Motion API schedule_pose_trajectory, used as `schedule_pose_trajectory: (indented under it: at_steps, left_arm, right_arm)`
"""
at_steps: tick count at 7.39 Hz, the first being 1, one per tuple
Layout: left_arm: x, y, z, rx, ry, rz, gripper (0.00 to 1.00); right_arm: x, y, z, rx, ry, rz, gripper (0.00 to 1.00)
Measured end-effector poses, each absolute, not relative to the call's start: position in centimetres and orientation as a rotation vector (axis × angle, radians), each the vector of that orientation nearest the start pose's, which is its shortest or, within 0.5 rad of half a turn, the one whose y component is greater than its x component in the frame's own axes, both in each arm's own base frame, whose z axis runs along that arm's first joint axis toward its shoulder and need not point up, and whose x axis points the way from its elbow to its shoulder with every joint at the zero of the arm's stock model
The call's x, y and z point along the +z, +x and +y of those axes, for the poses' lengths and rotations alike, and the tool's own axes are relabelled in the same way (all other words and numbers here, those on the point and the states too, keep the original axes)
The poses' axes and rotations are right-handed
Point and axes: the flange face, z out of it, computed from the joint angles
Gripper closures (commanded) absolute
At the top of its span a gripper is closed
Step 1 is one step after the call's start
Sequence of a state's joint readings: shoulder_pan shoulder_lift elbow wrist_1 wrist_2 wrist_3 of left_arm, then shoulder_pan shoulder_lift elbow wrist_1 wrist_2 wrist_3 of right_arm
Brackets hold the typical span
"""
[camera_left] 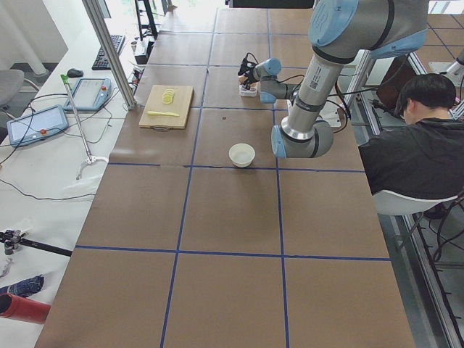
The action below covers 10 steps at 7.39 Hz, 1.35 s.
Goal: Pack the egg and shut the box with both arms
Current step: 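Lower the egg into the empty carton cup and open the left gripper, then withdraw the left arm away while the right gripper reaches toward the carton lid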
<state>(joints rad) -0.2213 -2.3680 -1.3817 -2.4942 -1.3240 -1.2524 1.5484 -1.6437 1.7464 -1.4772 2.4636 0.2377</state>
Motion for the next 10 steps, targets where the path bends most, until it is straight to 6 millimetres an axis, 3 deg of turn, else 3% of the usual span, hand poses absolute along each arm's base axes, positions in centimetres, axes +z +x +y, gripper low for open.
schedule_pose_trajectory:
  at_steps: [1,5,8,10]
  left_arm:
    - [13.9,67.4,-31.4,-0.112,0.596,1.414,0.01]
    - [13.3,66.7,-31.9,-0.125,0.601,1.427,0.0]
    - [11.5,63.4,-34.6,-0.123,0.596,1.43,0.0]
    - [10.4,59.8,-37.7,-0.074,0.524,1.306,0.0]
  right_arm:
    - [58.8,4.5,-47.0,0.113,0.066,-0.906,0.0]
    - [58.7,4.5,-47.2,0.111,0.069,-0.907,0.0]
    - [57.6,4.4,-47.3,0.099,0.09,-0.919,0.0]
    - [54.6,2.7,-47.3,0.1,0.102,-0.933,0.0]
